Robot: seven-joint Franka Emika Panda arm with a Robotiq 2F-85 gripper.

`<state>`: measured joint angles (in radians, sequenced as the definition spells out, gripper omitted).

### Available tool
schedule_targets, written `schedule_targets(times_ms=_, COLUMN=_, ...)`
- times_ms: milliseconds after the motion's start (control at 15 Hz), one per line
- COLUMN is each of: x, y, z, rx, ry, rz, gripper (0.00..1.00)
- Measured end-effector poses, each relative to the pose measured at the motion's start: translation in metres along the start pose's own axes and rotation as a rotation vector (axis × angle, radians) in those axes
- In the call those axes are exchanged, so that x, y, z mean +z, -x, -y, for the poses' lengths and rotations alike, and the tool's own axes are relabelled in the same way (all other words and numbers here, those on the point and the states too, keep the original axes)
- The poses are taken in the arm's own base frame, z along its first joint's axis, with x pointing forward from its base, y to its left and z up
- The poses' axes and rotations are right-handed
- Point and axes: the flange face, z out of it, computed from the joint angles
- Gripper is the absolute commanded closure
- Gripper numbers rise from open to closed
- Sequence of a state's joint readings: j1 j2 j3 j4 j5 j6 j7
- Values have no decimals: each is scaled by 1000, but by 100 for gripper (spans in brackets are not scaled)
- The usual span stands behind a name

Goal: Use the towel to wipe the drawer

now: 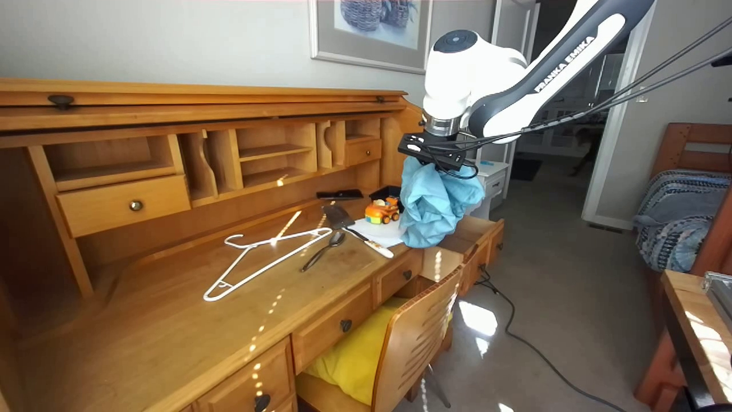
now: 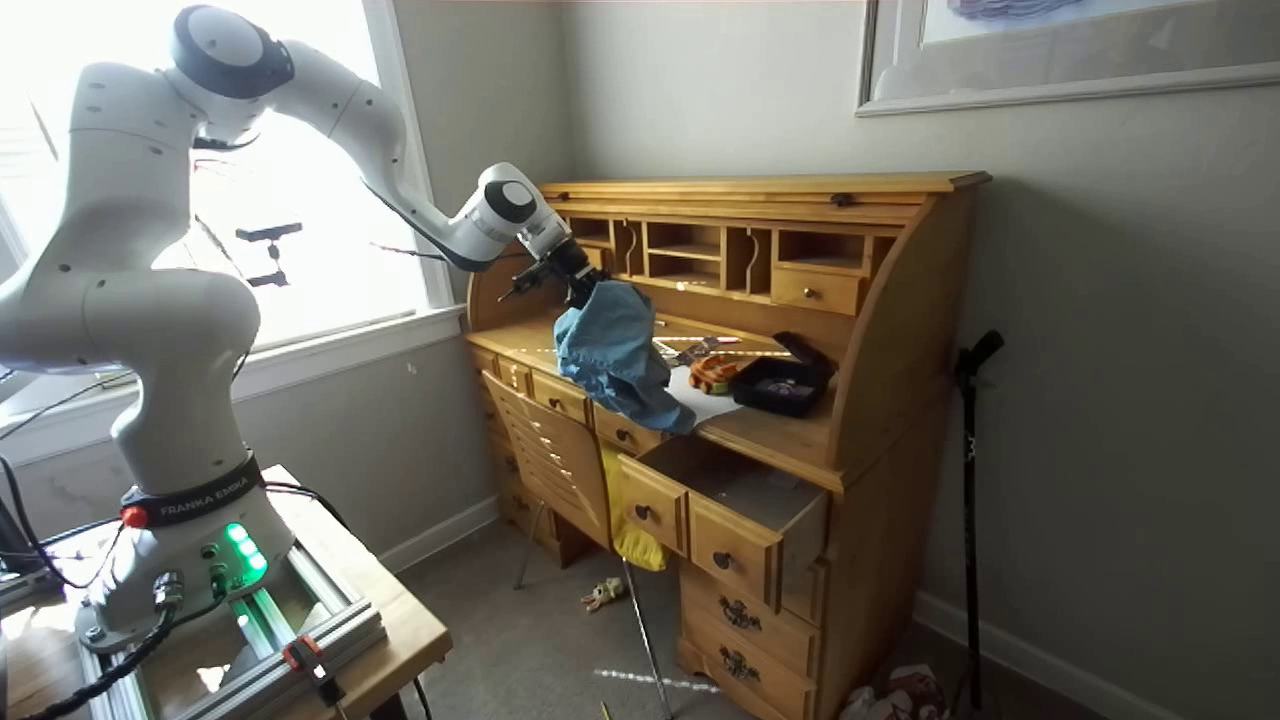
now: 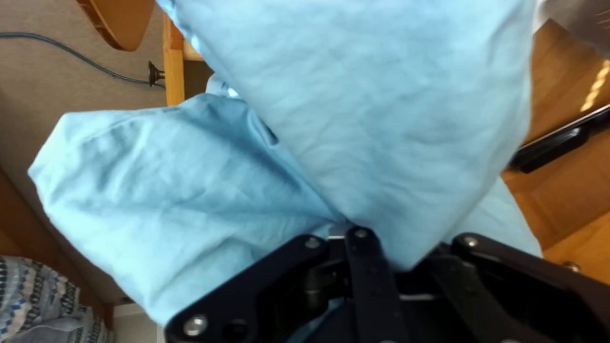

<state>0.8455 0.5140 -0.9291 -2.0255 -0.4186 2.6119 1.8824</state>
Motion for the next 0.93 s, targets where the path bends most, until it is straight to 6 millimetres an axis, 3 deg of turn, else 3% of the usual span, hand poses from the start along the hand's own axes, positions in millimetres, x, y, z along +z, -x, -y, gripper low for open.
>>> schedule_targets(times_ms=133, x=19, y=-14, z=-5, rx=60, ry=79, rz=20, gripper=98)
schedule_targets(times_ms=600, x=111, y=-103, z=-42, rx=331, ry=285, rz=111, gripper=98)
schedule_targets(times_ms=933, x=156, y=-111, z=-61, rx=536, ry=378, rz=203, gripper=98)
